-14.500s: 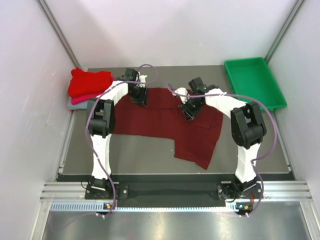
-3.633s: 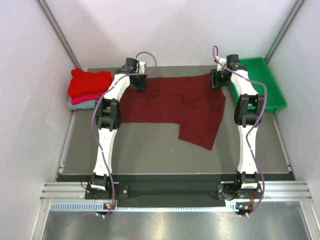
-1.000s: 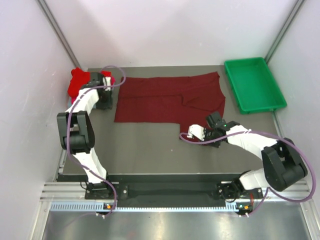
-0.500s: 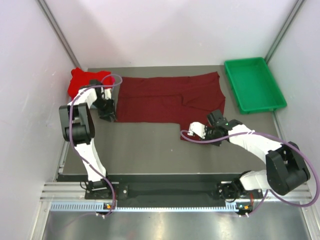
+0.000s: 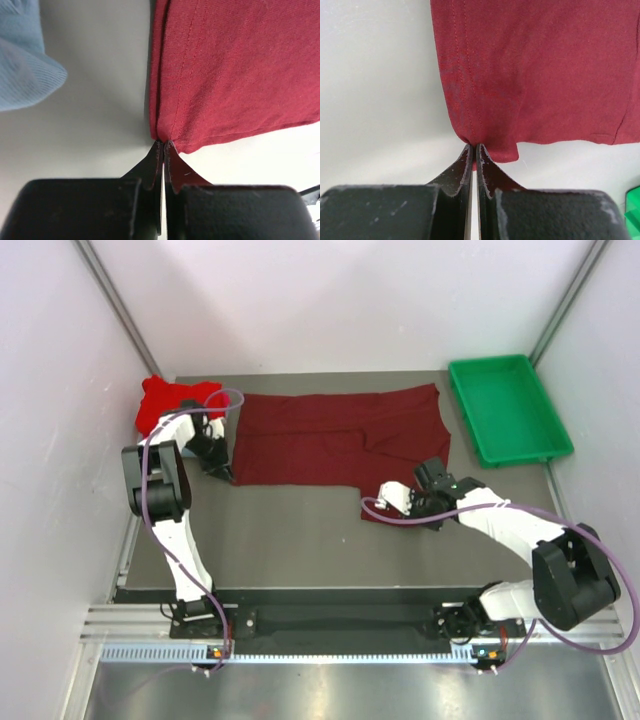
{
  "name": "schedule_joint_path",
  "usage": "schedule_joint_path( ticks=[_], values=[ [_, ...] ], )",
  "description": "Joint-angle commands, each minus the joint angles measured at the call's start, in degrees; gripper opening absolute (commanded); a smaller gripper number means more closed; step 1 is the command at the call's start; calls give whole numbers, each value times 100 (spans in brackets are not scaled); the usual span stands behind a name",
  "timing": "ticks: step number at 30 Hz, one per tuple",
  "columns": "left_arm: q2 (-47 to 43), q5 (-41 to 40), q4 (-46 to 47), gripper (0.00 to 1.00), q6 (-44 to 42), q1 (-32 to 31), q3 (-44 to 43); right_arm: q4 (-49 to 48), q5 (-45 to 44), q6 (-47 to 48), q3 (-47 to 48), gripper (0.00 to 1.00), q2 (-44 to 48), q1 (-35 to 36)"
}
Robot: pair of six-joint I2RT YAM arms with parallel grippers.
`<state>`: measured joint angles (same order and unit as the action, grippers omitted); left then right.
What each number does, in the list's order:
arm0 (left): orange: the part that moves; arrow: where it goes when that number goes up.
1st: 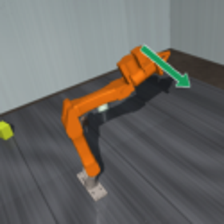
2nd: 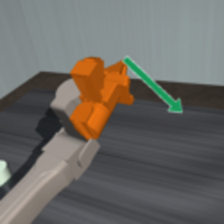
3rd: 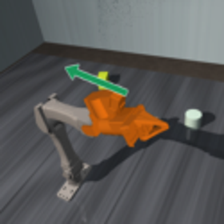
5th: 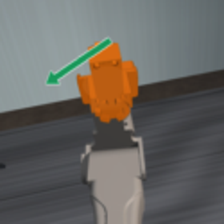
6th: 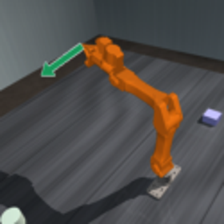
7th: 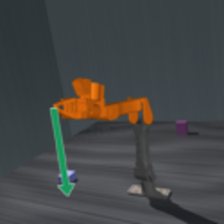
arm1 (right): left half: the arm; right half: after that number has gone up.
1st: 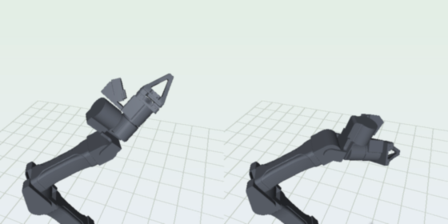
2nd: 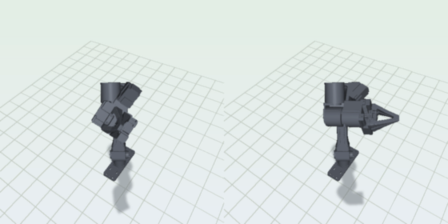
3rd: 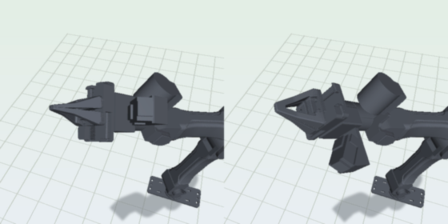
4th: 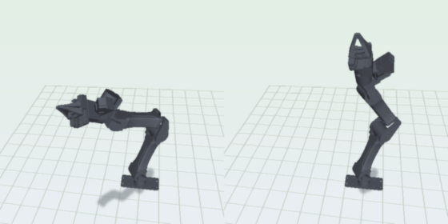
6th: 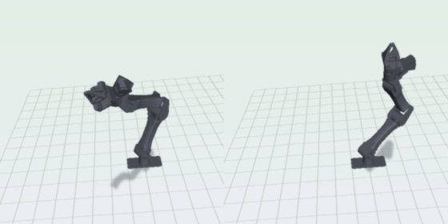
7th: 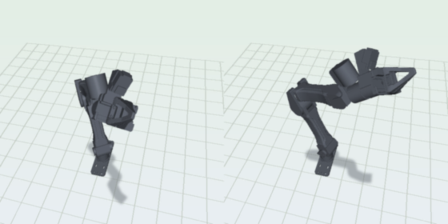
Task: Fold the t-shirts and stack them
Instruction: Fold the tshirt
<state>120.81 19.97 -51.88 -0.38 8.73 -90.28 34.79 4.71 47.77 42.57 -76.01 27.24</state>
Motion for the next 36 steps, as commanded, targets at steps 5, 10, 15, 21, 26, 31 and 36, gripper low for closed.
schedule_joint_path(
  ticks=[5, 10, 15, 21, 26, 31, 36],
  values=[
    [-497, 227, -270, 0, -146, 102, 80, 11, -119, -250, 480, 0, 314, -298],
    [-1077, 253, -525, 0, -348, 94, 186, 221, -84, -479, 770, 0, 700, -808],
    [-1139, 201, -762, 0, -489, 94, -111, 231, -40, -514, 955, 0, 842, -1177],
    [-674, 323, -956, 0, -586, 94, -796, -50, -67, -514, 1324, 0, 667, -1336],
    [-269, 412, -1131, 0, -665, 94, -1351, -270, -102, -505, 1798, 0, 315, -1371],
    [-14, 438, -1351, 0, -814, 94, -1861, -428, -146, -497, 2369, 0, -80, -1424],
    [293, 482, -1474, 0, -849, 94, -2396, -665, -172, -505, 2897, 0, -546, -1450]
  ],
)
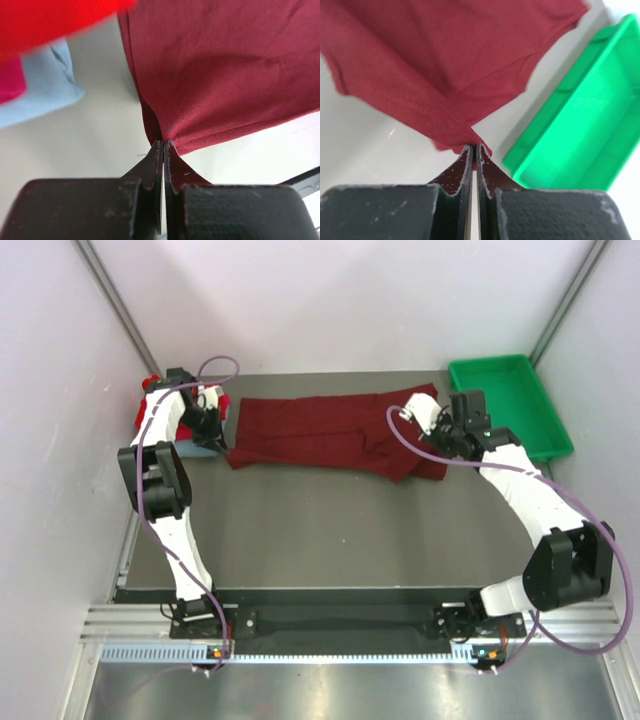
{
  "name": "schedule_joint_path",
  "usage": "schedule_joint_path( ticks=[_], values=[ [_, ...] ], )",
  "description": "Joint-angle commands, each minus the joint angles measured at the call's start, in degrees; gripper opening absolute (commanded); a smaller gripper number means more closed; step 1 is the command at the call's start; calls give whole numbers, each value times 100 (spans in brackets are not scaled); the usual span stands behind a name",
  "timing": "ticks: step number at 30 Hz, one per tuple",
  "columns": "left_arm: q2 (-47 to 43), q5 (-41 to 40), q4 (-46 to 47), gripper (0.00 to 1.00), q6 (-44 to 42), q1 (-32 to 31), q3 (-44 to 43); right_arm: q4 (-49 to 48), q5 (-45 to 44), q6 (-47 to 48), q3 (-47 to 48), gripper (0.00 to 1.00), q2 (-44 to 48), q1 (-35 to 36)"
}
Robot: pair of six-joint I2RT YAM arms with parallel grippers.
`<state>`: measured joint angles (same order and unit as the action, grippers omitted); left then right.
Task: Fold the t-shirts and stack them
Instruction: Fold the tshirt
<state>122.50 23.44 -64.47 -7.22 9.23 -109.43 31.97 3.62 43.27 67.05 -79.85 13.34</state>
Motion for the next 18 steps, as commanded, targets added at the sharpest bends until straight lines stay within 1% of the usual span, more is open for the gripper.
schedule_joint_path(
  ticks=[1, 8, 12, 16, 18],
  values=[
    [186, 143, -215, 0, -174, 35, -561, -410, -72, -38, 624, 0, -362, -77],
    [836, 196, -163, 0, -148, 35, -1493, -718, -186, -55, 1530, 0, -1312, -174],
    [1223, 266, -206, 0, -147, -27, -2168, -806, -282, -38, 1943, 0, -1787, -262],
    [1531, 292, -180, 0, -201, -132, -2627, -929, -335, -20, 2224, 0, -2034, -315],
    [1646, 310, 12, 0, -104, -185, -2785, -946, -335, 33, 2347, 0, -2156, -324]
  ],
)
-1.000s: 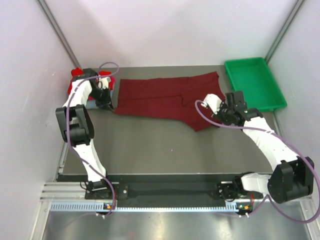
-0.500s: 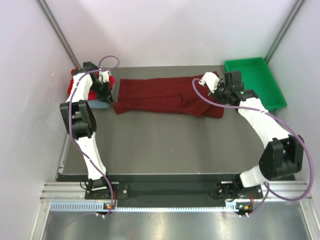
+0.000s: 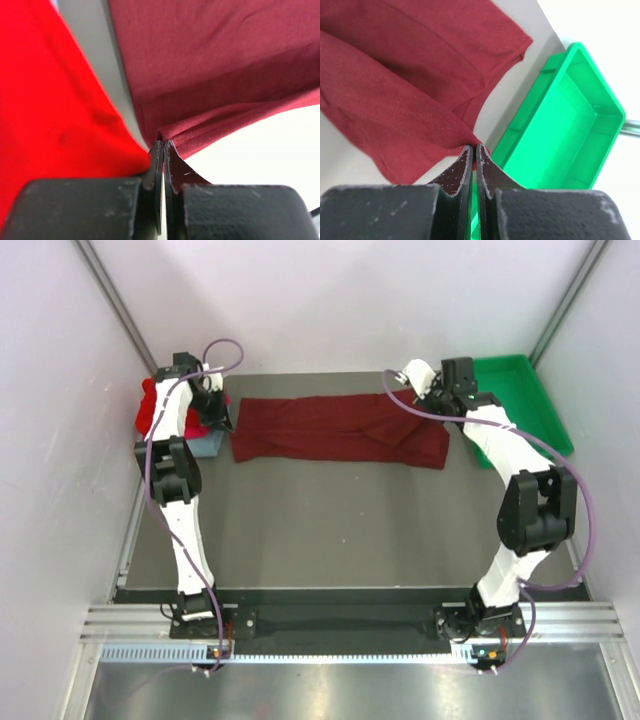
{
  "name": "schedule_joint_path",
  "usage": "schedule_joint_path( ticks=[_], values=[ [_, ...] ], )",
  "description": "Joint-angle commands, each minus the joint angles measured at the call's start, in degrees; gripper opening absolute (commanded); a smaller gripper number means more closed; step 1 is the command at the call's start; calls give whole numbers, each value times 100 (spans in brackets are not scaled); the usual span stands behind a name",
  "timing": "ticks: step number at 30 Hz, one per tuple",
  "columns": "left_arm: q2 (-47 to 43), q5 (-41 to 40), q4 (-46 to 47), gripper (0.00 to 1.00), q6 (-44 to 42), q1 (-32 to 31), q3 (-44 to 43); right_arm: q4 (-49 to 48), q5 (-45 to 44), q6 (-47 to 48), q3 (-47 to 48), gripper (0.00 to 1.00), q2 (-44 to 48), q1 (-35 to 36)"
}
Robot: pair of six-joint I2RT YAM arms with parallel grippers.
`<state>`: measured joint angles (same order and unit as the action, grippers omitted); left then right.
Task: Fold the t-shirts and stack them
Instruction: Fold the tshirt
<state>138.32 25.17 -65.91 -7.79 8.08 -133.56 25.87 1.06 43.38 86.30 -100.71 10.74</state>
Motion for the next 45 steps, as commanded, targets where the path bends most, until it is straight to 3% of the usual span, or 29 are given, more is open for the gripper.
schedule_joint_path(
  ticks=[1, 16, 24, 28, 30, 32, 34, 39, 45],
  values=[
    [98, 120, 253, 0, -30, -122, -399, -337, -88, 39, 449, 0, -115, -55],
    [327, -766, 1528, 0, 269, -544, -786, -469, -9, -75, 1301, 0, -1153, -116],
    [345, -1663, 1581, 0, 436, -526, -698, -556, -18, -145, 1424, 0, -1390, -116],
    [441, -1603, 1730, 1, 410, -526, -680, -600, -18, -171, 1477, 0, -1487, -108],
    [581, -1559, 1853, 8, 428, -579, -750, -627, -27, -180, 1521, 0, -1566, -108],
    [713, -1655, 1906, 26, 436, -640, -943, -644, -18, -215, 1565, 0, -1627, -116],
    [740, -1901, 1906, 34, 489, -728, -1006, -653, -18, -224, 1644, 0, -1689, -116],
    [-66, -2025, 1731, 39, 621, -773, -488, -671, -18, -207, 1662, 0, -1698, -90],
    [-912, -1664, 1626, 40, 639, -641, 822, -715, -18, -277, 1583, 0, -1689, -81]
  ],
)
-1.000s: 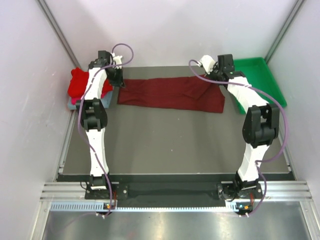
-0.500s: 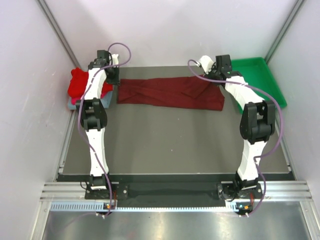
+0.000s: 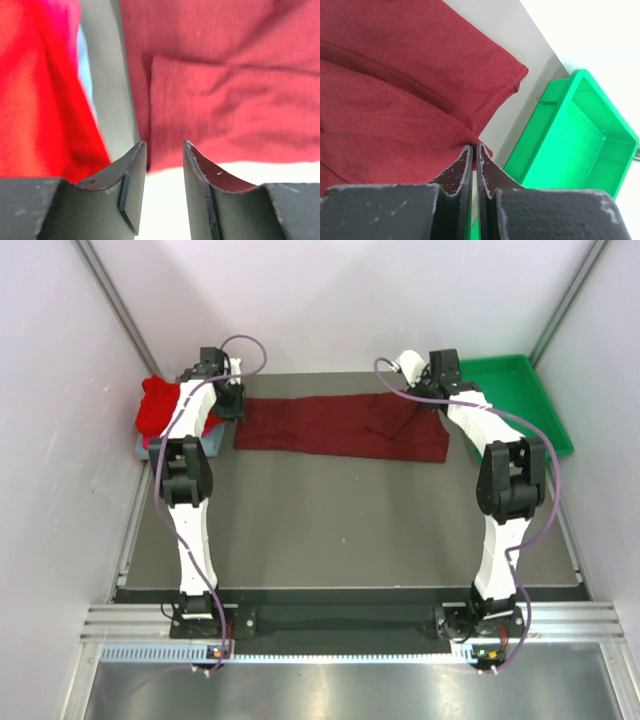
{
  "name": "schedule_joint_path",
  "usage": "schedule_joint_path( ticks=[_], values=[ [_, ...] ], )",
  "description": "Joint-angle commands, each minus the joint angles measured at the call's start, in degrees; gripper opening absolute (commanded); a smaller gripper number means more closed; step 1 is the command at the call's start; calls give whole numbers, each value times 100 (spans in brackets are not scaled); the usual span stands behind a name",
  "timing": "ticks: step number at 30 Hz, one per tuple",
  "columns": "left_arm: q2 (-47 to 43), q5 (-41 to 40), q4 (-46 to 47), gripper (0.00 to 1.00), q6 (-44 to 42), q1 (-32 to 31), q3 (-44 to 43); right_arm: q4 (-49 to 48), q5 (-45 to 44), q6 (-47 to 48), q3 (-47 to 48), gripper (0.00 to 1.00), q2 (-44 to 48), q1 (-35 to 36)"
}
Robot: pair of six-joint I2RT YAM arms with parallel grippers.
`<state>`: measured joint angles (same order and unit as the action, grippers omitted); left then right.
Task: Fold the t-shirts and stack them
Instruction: Fold the tshirt
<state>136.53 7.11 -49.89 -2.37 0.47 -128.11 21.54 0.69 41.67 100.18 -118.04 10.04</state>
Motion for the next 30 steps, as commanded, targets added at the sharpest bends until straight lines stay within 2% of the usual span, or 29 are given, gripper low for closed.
schedule_joint_path(
  ticks=[1, 6, 13, 23, 27, 28, 30],
  values=[
    [-698, 158, -47, 41, 70, 120, 330, -299, 19, -115, 203, 0, 35, -11],
    [-462, 238, -12, 40, 70, 120, 525, -335, 63, -168, 335, 0, -140, 33],
    [339, 326, 66, 34, -88, 120, -327, -343, 72, -203, 388, 0, -255, 103],
    [945, 422, 374, 39, -53, 85, -917, -352, 28, -177, 221, 0, -167, 147],
    [1042, 440, 401, 27, -44, 50, -996, -352, -7, -142, 195, 0, -176, 182],
    [1042, 405, 401, 16, -44, 50, -996, -344, -16, -124, 186, 0, -167, 191],
    [990, 273, 410, 6, -35, 41, -987, -352, -25, -115, 177, 0, -158, 200]
  ],
)
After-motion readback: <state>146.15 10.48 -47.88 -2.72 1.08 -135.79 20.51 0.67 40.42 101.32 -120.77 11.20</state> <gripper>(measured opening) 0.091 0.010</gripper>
